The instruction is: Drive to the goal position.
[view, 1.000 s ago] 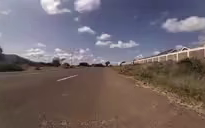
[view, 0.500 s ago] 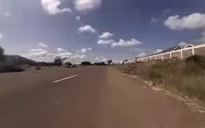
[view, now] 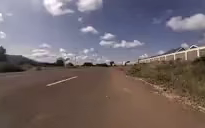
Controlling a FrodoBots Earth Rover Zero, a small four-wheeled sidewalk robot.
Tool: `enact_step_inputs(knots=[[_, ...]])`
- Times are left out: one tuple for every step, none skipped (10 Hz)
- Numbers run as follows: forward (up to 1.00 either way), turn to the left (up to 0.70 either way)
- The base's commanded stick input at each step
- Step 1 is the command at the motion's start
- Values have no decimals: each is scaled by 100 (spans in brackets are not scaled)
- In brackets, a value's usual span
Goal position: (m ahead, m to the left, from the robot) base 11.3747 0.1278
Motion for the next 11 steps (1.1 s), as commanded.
enact_step_inputs(knots=[[100, 5], [100, 5], [100, 5], [100, 5], [100, -13], [100, -35], [100, -17], [100, 5], [100, 5], [100, 5], [100, 5]])
